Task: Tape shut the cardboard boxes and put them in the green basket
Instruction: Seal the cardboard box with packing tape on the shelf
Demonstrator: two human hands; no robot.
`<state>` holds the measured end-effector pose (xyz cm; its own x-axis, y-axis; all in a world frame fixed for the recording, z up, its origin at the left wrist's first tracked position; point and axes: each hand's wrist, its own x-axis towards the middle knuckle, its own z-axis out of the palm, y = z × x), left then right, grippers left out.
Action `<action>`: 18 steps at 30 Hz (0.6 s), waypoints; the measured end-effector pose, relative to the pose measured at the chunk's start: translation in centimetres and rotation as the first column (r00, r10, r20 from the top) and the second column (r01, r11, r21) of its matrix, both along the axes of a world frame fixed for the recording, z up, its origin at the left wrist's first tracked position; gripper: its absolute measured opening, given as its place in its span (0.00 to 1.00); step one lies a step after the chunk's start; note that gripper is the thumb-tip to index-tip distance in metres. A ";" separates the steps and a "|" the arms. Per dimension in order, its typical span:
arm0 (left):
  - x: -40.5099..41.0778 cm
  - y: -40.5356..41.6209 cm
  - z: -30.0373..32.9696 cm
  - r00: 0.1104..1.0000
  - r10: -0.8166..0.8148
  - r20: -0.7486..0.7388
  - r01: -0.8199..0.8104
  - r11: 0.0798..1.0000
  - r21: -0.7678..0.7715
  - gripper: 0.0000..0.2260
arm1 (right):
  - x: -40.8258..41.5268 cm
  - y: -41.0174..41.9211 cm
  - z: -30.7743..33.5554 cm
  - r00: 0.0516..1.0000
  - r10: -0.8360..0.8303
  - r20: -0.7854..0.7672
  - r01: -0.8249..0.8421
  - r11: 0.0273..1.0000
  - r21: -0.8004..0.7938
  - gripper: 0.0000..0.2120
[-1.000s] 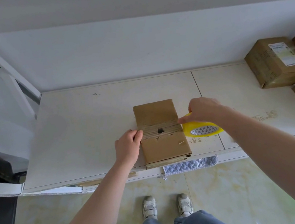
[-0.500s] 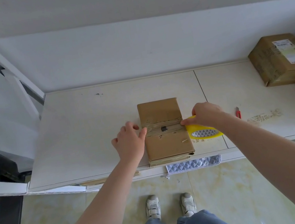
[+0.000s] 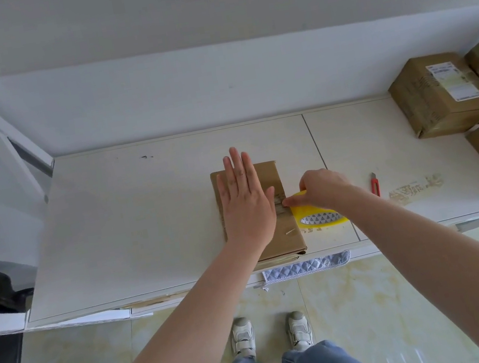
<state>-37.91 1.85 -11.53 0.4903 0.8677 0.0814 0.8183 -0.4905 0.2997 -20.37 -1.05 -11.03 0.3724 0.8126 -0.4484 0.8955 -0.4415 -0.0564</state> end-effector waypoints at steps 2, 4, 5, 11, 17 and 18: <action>0.2 -0.1 0.2 1.000 -0.002 0.018 0.001 1.000 0.028 0.31 | 0.1 0.0 -0.1 1.000 0.005 -0.002 -0.005 1.000 0.002 0.29; 0.3 0.2 0.0 1.000 0.001 0.010 -0.001 1.000 0.030 0.32 | 0.1 0.1 -0.2 1.000 0.016 0.000 -0.016 1.000 0.004 0.29; 0.3 0.4 -0.3 1.000 -0.001 -0.010 0.001 1.000 0.019 0.32 | 0.1 0.1 -0.2 1.000 0.020 0.000 -0.020 1.000 0.004 0.29; -0.2 1.5 -2.4 0.964 -0.080 -0.253 0.069 0.996 -0.052 0.33 | -0.1 0.1 -0.2 1.000 0.017 0.001 -0.017 1.000 -0.003 0.29; 1.8 1.4 0.7 0.996 -0.084 -0.016 0.085 0.995 0.055 0.31 | 0.0 -0.1 -0.2 1.000 -0.001 -0.019 0.001 1.000 0.027 0.28; 2.0 1.2 0.9 0.994 -0.106 -0.001 0.106 0.992 0.069 0.31 | 0.0 -0.1 -0.1 1.000 -0.004 -0.027 0.004 1.000 0.027 0.28</action>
